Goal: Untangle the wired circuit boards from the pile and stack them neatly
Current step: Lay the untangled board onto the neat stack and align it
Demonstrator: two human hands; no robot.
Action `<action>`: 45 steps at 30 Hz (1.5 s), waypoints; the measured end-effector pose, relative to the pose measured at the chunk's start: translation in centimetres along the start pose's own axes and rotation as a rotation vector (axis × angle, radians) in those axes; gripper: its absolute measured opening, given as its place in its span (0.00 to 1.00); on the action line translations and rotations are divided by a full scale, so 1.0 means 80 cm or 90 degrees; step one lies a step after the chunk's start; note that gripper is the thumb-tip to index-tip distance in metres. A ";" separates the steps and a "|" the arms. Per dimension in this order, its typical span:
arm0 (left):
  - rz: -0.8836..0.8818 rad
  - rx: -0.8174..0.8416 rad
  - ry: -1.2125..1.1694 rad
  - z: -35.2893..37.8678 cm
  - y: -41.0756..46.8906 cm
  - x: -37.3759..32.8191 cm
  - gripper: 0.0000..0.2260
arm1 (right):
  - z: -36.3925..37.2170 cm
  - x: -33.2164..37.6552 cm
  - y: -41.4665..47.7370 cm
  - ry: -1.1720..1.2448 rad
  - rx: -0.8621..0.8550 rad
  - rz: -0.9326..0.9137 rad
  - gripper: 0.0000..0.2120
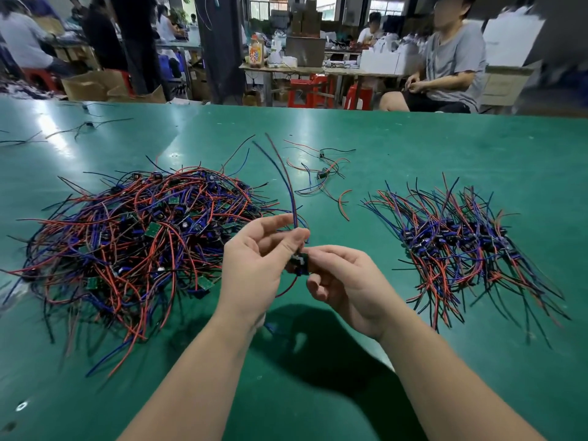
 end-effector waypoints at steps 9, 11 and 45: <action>-0.033 0.023 0.117 0.004 -0.004 0.012 0.06 | -0.020 0.015 -0.002 0.038 -0.093 -0.048 0.16; -0.007 0.052 0.167 0.007 -0.005 0.011 0.06 | -0.027 0.021 -0.004 0.052 -0.124 -0.053 0.14; -0.267 0.019 0.092 -0.008 -0.008 0.049 0.04 | -0.109 0.171 0.156 -0.348 -0.376 -0.033 0.08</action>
Point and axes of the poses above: each hand's wrist, its own y-axis towards the middle knuckle, its own z-axis out of the palm, x = y × z, the point moved 8 cm from there along y, towards the middle knuckle, and after that the axes turned 6 degrees about z, right-handed, at the moved point
